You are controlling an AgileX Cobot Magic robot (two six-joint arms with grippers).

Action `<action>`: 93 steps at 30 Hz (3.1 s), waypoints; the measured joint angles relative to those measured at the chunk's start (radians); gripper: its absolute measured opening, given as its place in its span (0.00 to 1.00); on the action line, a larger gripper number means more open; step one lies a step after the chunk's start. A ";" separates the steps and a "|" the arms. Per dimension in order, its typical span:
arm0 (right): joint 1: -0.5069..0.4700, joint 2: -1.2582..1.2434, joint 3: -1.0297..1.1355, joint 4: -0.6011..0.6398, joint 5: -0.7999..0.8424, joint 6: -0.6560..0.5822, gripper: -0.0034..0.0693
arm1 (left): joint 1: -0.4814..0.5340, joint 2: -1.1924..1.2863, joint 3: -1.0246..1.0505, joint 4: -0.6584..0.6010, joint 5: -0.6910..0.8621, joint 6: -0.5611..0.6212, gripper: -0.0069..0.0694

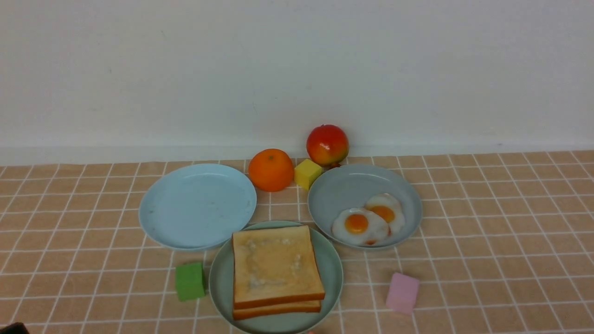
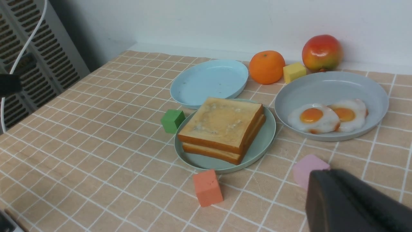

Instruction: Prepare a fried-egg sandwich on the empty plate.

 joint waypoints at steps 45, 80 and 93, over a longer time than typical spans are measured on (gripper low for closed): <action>-0.002 -0.001 0.014 -0.003 0.001 0.000 0.10 | 0.129 -0.062 0.230 0.225 -0.052 -0.012 0.09; -0.774 -0.090 0.445 0.029 -0.269 -0.235 0.15 | 0.129 -0.062 0.230 0.225 -0.052 -0.012 0.09; -0.728 -0.091 0.445 -0.093 -0.268 -0.079 0.16 | 0.129 -0.062 0.230 0.225 -0.052 -0.012 0.09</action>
